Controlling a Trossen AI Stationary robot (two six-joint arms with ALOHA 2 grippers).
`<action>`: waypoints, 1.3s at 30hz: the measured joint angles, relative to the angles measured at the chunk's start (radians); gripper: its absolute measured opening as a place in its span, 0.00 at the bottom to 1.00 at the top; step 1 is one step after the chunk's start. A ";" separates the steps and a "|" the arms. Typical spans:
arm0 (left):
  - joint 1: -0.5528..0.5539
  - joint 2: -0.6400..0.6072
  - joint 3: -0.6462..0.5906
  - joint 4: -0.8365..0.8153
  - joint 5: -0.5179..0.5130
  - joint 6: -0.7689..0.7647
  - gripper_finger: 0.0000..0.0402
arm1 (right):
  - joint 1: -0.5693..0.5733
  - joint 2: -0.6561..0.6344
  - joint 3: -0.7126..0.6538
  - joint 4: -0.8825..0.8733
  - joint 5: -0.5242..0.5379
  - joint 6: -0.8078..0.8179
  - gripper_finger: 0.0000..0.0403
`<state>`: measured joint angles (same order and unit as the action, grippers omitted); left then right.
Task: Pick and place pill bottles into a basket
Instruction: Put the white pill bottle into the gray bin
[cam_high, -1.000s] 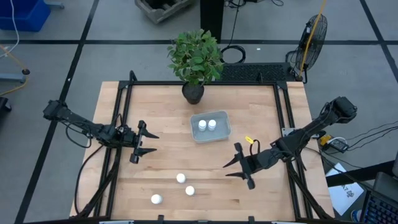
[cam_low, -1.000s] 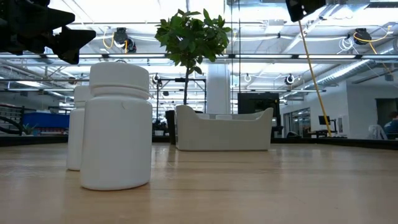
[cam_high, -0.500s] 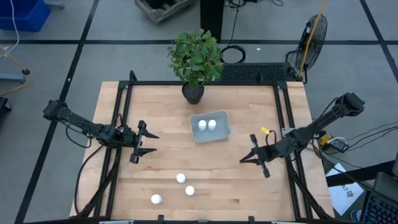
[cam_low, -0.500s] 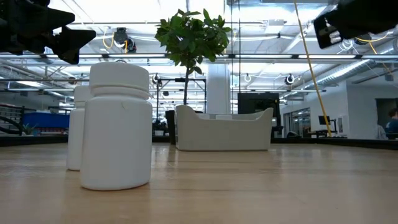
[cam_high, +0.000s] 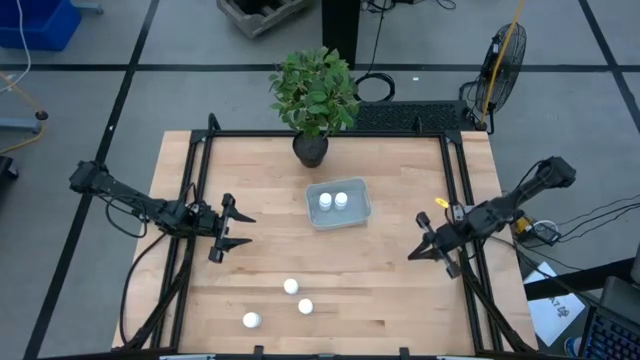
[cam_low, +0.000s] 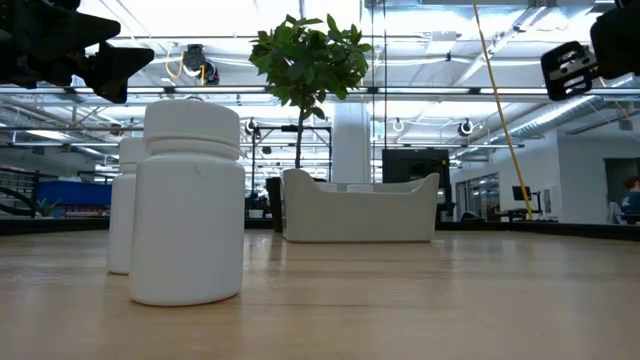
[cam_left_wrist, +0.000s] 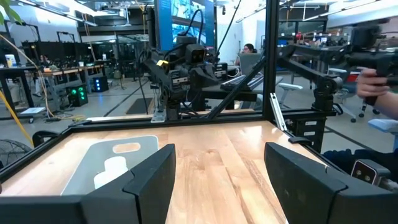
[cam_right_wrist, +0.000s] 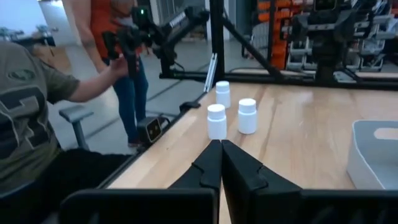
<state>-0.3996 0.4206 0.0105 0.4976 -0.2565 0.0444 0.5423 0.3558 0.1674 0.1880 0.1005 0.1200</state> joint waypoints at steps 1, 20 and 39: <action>0.000 0.000 0.000 0.000 0.000 0.000 0.62 | 0.000 -0.034 -0.011 -0.017 0.000 0.003 0.00; 0.000 0.000 0.000 0.108 -0.006 -0.236 0.62 | -0.003 -0.329 -0.053 -0.267 0.011 -0.008 0.00; -0.001 0.047 0.000 0.082 -0.048 -0.194 0.62 | -0.141 -0.354 -0.025 -0.282 -0.140 0.002 0.00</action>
<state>-0.4007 0.4676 0.0105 0.5796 -0.3048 -0.1496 0.4015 0.0013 0.1421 -0.0942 -0.0393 0.1220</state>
